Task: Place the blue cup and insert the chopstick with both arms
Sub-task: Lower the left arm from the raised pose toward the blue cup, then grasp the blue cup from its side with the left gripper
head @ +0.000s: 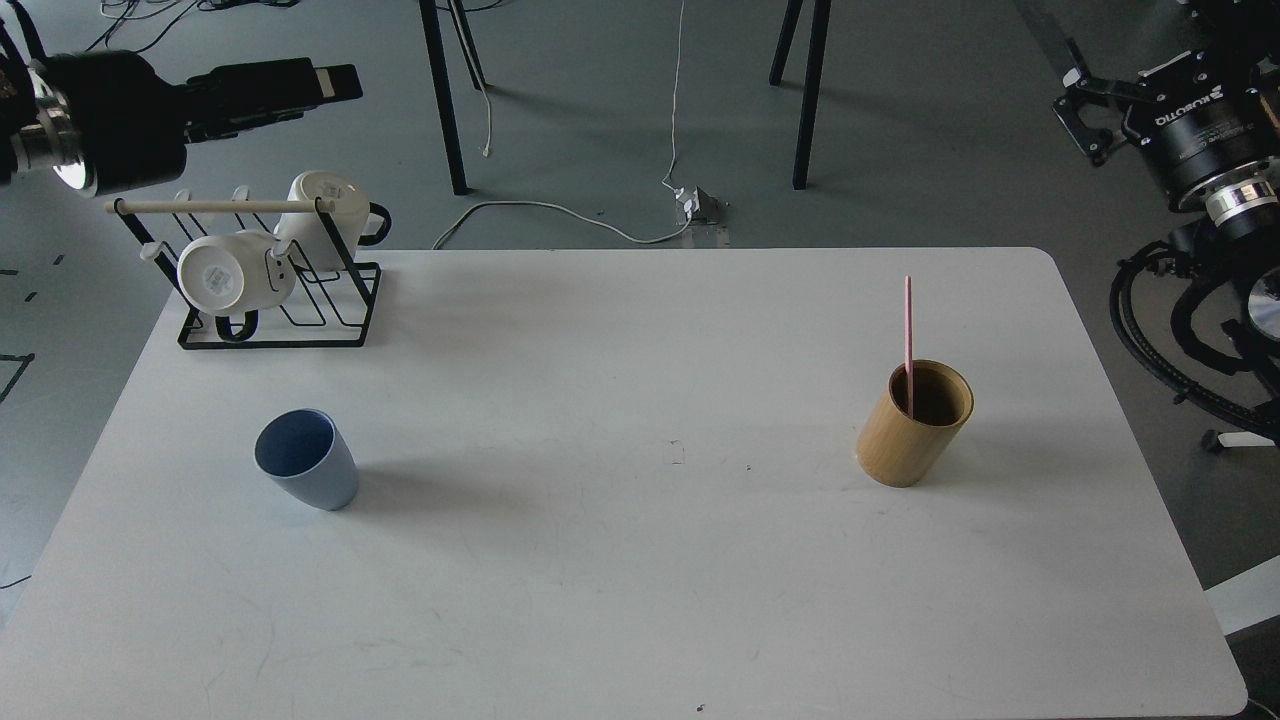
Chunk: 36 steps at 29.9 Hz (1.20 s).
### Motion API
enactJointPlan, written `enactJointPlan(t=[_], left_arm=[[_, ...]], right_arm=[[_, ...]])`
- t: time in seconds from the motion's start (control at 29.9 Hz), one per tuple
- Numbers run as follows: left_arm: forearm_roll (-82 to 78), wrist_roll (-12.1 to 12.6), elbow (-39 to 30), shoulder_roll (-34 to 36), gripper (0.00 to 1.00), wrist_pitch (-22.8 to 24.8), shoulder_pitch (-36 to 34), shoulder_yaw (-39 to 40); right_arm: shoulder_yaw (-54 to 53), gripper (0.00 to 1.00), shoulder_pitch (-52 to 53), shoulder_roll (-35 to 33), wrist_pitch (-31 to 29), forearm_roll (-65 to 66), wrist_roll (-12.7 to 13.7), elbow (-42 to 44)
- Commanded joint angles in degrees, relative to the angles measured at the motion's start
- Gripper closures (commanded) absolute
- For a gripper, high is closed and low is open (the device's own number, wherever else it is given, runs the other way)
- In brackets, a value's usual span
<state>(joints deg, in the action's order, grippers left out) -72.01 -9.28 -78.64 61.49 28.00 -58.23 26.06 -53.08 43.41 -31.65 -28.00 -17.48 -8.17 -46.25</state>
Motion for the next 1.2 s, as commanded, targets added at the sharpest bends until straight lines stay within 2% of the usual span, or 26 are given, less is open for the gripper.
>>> enactJointPlan(t=[0.0, 0.07, 0.23, 0.33, 0.43, 0.57, 0.8, 1.04, 1.17], left_arm=[[-6.3, 0.0, -0.9, 1.4, 0.18, 0.0, 2.7, -2.5], [-11.1, 0.0, -0.9, 1.6, 0.23, 0.0, 3.9, -4.3], [-18.3, 0.0, -0.7, 1.6, 0.24, 0.0, 7.1, -10.2], [-21.8, -0.1, -0.2, 1.6, 0.28, 0.0, 7.3, -12.9], [-24.8, -0.5, -0.1, 1.7, 0.33, -1.7, 7.3, -13.9], [-25.1, -2.1, 0.5, 1.6, 0.35, -2.1, 7.9, -16.0], [-25.8, -3.2, 6.3, -0.4, 0.48, -6.6, 10.2, -20.5], [-25.8, -3.2, 8.7, -3.6, 0.56, -6.9, 10.3, -21.0], [-25.8, -3.5, 9.6, -4.8, 0.64, -6.7, 10.3, -21.0]], right_arm=[[-0.1, 0.01, 0.0, -0.1, 0.0, 0.0, 0.0, 0.0], [-0.1, 0.00, 0.0, -0.1, 0.0, 0.0, 0.0, 0.0], [0.0, 0.01, 0.0, 0.0, 0.0, 0.0, 0.0, 0.0], [0.0, 0.01, 0.0, 0.1, 0.0, 0.0, 0.0, 0.0], [0.1, 0.01, 0.0, 0.2, 0.0, 0.0, 0.0, 0.0], [0.0, 0.01, 0.0, 0.5, 0.0, 0.0, 0.0, 0.0], [0.0, 0.01, 0.0, 0.5, 0.0, 0.0, 0.0, -0.1], [0.3, 0.00, 0.0, 0.5, 0.0, 0.1, 0.0, 0.0], [0.4, 0.01, 0.0, 0.6, 0.0, 0.1, 0.0, 0.0]])
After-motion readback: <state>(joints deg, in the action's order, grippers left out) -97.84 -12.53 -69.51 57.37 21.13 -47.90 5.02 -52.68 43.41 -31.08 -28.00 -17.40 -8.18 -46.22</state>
